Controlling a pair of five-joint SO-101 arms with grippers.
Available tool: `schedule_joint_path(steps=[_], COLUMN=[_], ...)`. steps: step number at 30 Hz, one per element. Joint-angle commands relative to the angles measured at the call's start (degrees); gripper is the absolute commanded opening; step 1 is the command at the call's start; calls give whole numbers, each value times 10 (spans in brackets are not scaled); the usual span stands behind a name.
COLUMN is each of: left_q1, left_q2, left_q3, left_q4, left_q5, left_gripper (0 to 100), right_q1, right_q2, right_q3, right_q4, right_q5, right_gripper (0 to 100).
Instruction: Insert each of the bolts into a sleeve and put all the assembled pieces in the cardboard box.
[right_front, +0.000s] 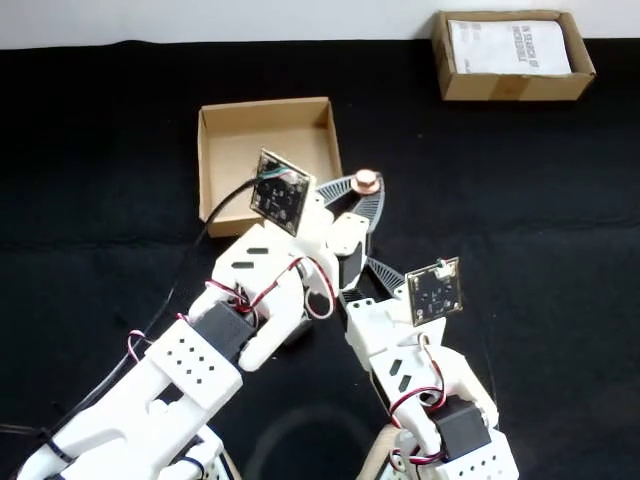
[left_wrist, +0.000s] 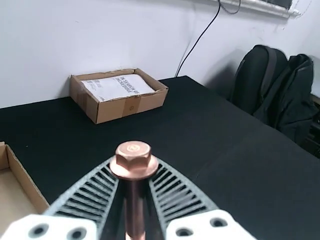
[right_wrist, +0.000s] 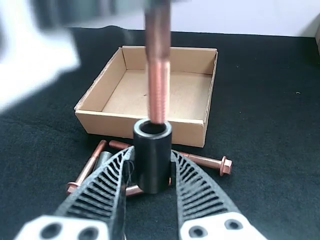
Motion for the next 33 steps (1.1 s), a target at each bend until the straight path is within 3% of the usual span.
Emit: schedule_joint_path(steps=[1, 33], left_q1=[-9, -4], left_q2=[-2, -4], left_q3=[4, 15], left_q4=[-17, -13], left_q5=[-4, -1], left_gripper=[9, 9], right_q1=[7, 29], right_q2=[-1, -1], right_q3=[-5, -4], right_q4=[-13, -13], right_q5=[-4, -1], right_gripper=[8, 8])
